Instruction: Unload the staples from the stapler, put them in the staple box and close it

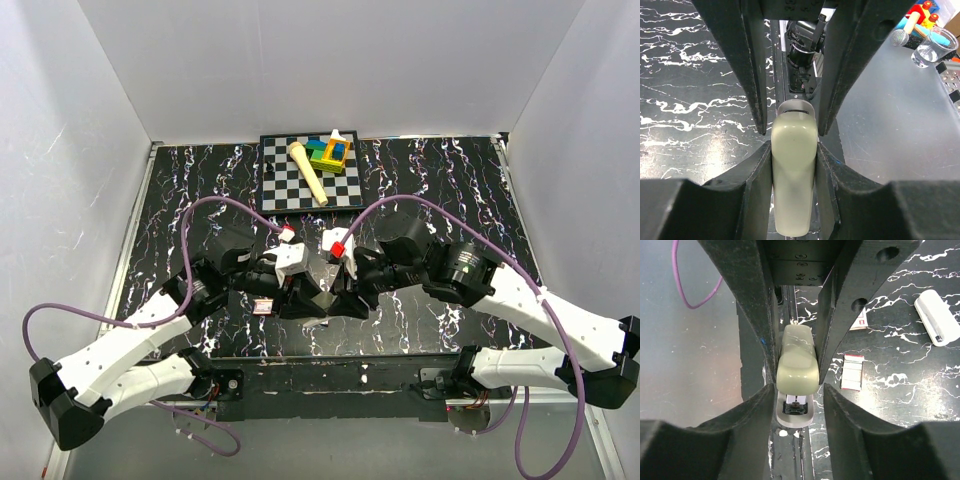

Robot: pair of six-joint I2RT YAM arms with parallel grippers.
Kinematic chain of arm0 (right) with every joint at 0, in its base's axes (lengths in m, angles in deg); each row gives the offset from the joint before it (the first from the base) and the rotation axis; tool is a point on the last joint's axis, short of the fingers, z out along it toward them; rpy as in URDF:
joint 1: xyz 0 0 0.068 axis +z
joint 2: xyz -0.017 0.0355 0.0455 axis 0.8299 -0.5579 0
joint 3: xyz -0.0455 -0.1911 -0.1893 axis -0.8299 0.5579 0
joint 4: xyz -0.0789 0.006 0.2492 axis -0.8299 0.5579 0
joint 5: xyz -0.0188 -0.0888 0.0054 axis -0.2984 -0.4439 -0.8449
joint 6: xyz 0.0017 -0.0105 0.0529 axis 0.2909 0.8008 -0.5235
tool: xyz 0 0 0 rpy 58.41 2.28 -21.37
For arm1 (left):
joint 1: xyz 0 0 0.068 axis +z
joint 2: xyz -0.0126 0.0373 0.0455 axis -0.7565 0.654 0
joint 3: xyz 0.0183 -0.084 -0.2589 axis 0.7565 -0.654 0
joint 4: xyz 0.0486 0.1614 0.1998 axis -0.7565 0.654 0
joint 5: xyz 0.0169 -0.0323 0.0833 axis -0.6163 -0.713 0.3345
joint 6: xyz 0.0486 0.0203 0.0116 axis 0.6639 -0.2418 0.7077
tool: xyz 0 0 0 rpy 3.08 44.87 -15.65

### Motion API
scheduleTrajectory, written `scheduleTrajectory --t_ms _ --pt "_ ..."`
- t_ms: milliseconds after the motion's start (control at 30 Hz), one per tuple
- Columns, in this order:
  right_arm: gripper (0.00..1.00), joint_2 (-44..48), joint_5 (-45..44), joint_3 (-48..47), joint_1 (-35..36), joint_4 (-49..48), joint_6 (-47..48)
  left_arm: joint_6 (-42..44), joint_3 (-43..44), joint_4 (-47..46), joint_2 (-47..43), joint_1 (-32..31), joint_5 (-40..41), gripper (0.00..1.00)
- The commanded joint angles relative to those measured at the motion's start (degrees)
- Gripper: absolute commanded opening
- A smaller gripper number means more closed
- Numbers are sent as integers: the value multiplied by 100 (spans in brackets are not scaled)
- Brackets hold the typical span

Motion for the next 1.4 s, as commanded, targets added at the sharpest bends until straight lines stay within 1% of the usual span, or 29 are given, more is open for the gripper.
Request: scheduleTrajectory --t_ms 0,100,200,267,300,333,500,800,833,1267,1300,1367 --pt "49 68 59 7 61 -256 -35 -67 -39 -249 -199 -15 -206 0" --pt "39 130 41 104 70 -265 -61 -84 -57 -319 -243 -15 -249 0" --pt "20 165 24 183 78 -282 -79 -137 -83 -407 -305 -15 -250 0" --pt "10 209 -3 253 87 -291 -97 -137 -101 -425 -331 -23 -197 0" --pt "3 235 -20 297 105 -291 -105 -146 -109 -451 -349 -15 -171 0" --pt "1 288 -55 384 114 -309 -114 -155 -118 -468 -375 -15 -153 0" --pt "1 543 -20 841 175 -405 -246 -242 -215 -697 -577 -15 40 0" --pt "1 956 41 1852 228 -871 -563 -366 -356 -970 -841 -6 313 0" --pt "1 991 33 1905 237 -880 -693 -366 -356 -978 -850 -6 330 0" --pt "1 1360 6 2494 245 -977 -896 -401 -461 -1207 -1078 -6 655 0" --pt "1 1404 15 2538 245 -994 -914 -566 -487 -1233 -1104 -15 699 0" --pt "1 1474 32 2643 246 -1047 -975 -568 -496 -1260 -1157 -6 752 0"
